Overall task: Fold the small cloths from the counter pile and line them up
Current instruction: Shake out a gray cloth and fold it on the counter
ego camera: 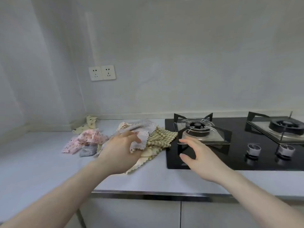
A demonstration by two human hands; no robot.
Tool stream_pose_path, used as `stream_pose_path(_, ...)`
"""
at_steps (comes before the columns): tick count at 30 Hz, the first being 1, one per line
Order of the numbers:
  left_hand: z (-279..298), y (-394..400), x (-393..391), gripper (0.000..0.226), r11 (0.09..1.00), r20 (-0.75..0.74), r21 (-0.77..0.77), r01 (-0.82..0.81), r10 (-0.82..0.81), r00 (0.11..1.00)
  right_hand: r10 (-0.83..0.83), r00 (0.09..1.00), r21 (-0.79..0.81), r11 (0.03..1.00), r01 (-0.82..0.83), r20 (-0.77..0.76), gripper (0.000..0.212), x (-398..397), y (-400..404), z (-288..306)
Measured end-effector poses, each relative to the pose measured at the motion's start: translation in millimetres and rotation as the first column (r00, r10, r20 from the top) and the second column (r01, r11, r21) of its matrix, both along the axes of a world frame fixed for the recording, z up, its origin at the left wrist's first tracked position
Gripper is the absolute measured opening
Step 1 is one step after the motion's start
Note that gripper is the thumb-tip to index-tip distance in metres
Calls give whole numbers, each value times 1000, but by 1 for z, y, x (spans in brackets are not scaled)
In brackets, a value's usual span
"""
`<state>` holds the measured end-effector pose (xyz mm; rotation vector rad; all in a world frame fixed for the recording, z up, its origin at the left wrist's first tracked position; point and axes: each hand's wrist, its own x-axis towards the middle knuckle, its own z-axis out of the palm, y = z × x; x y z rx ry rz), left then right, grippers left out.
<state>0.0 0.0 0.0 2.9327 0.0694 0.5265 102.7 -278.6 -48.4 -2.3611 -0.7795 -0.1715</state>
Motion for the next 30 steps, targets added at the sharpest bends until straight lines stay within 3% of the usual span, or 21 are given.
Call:
stream_pose_path(4,-3,8,-23,10,1000,-131,-11,-23,22,991,-31,998,-24,999,30,-56,51,-30,3,-11)
stream_pose_path(8,-4,15,-28,32,999,-232,44,-18,28,972,-70,993,-92,994,62,-91,53,-48,5,-19)
stream_pose_path(11,-1,18,-26,51,997,-220,74,-37,53,974,-97,992,-176,981,80,-87,56,-52,5,-27)
stream_pose_path(18,25,18,-28,51,999,-140,-6,-39,38,989,-88,994,-245,967,68,-72,53,-56,2,-33)
stream_pose_path(21,27,11,-29,43,996,-249,87,26,-4,969,-91,995,-286,955,76,-40,53,-58,2,-40)
stream_pose_path(24,13,5,-26,53,982,-352,188,32,37,935,-105,994,-319,941,111,37,53,-63,3,-48)
stream_pose_path(27,-2,0,-22,60,987,-311,159,6,44,949,-109,992,-317,941,121,57,53,-65,3,-51)
stream_pose_path(30,2,-5,-19,49,995,-134,61,-76,83,987,-108,992,-311,943,121,58,53,-66,3,-52)
